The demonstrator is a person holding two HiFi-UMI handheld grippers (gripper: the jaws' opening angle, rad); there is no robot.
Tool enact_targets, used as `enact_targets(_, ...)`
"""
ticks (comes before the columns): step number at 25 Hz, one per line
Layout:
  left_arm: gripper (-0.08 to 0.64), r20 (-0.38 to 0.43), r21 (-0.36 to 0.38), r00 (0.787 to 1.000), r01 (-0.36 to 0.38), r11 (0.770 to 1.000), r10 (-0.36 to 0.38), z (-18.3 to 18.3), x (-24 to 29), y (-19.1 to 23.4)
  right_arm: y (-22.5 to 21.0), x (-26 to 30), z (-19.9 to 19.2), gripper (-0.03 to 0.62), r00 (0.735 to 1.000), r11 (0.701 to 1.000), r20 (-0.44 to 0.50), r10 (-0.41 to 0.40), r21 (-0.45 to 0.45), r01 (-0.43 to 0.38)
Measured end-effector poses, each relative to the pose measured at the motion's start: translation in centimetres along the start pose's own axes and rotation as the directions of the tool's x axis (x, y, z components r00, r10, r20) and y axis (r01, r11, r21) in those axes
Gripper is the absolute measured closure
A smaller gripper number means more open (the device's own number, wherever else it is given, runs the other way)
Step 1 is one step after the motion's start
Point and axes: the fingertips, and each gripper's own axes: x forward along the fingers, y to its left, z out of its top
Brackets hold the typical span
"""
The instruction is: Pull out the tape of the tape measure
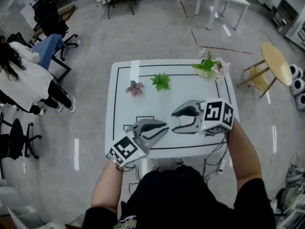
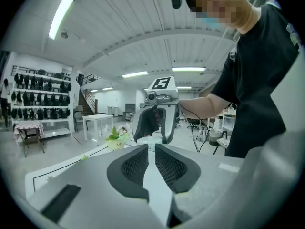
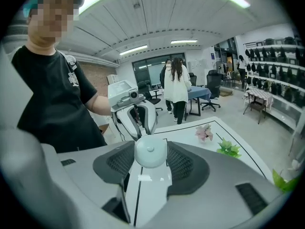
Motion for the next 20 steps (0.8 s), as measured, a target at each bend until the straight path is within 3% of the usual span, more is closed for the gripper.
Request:
enact_targets(4, 0.517, 0.019, -0.035, 0.998, -0.056, 0.998, 0.057, 0.0, -0.5, 1.1, -1.0, 0.4, 0.5, 0.379, 0.999, 0.999, 0.001, -0.039, -0.002, 0.039)
enact_targets(9, 0.517, 0.011, -0.096, 0.981, -0.192, 0.977, 0.194, -0.5, -0.9, 3.2, -2.5, 0.9, 1.0, 0.379, 0.993, 0.993, 0.037, -0.115, 0.033, 0.114)
enact_targets(14, 0.517, 0.0, -0.081, 0.962, -0.271, 0.959, 0.272, -0.8, -1.2, 4.4, -3.3, 1.1, 0.9, 0.379, 0.983, 0.984, 0.063, -0.171, 0.062, 0.167)
enact_targets(20, 0.517, -0.021, -0.13, 0.924, -0.382, 0.915, 0.383, -1.1, -2.0, 6.3, -4.6, 0.7, 0.4, 0.379, 0.965, 0.965, 0.075, -0.252, 0.089, 0.245)
